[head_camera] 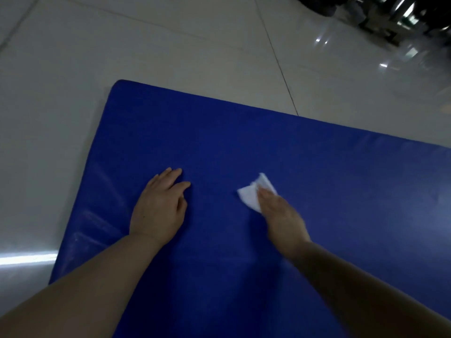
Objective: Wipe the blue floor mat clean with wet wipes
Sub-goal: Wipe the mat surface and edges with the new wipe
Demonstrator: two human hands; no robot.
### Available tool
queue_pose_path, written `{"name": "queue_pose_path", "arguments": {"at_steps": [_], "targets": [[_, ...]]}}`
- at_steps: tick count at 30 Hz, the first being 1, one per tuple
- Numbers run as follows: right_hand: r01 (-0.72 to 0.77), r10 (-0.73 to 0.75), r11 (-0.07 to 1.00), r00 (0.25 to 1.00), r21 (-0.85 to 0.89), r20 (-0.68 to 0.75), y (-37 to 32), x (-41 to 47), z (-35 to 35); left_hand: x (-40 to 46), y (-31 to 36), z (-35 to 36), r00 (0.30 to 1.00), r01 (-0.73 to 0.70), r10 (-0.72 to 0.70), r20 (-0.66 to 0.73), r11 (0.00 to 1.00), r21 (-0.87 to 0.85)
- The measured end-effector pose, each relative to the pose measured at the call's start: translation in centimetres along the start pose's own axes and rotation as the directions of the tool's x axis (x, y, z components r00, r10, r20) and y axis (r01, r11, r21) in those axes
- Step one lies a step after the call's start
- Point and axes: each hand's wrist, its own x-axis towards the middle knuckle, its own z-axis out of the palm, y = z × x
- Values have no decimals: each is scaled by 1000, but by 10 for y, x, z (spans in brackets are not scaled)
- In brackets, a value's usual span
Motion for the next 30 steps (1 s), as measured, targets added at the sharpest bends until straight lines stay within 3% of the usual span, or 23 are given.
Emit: {"name": "queue_pose_path", "arguments": {"at_steps": [3, 6, 8, 10, 12, 15, 18, 21, 23, 26, 28, 30], "targets": [[-370, 370, 929, 929, 16, 11, 48, -14, -17, 2, 2, 1, 1000, 13, -13, -5, 1000, 12], [-505, 502, 860, 863, 73, 58, 23, -10, -5, 2, 3, 2, 1000, 26, -26, -6, 999, 21], [-396, 400, 910, 917, 122, -5, -26, 2, 11, 2, 2, 1, 1000, 22, -22, 3, 1000, 18], [-152, 173, 980, 969, 126, -178, -79, 9, 31, 2, 0, 1, 1000, 13, -13, 10, 1000, 16], [23, -2, 993, 984, 119, -176, -115, 6, 41, 2, -3, 0, 1000, 15, -15, 15, 1000, 15], [91, -74, 989, 987, 118, -140, -106, -11, 38, 2, 0, -2, 1000, 15, -15, 26, 1000, 1], [-183, 189, 972, 982, 149, -29, -50, -31, 25, 1, 3, -5, 999, 24, -24, 34, 1000, -5], [-532, 533, 846, 846, 40, -28, 9, -47, 7, 1, 5, -7, 999, 30, -30, 38, 1000, -3], [-608, 607, 793, 794, -35, -32, 18, -51, 0, 1, 5, -7, 998, 34, -34, 51, 999, 3], [-438, 439, 899, 897, 21, -47, -23, -40, 4, 1, 4, -6, 998, 38, -38, 51, 999, 14], [-196, 201, 978, 975, 67, -89, -70, -39, 21, 1, 4, -6, 998, 37, -38, 46, 999, 13], [41, -36, 996, 997, 75, -71, -111, -41, 37, 1, 3, -5, 998, 36, -37, 52, 999, 9]]}}
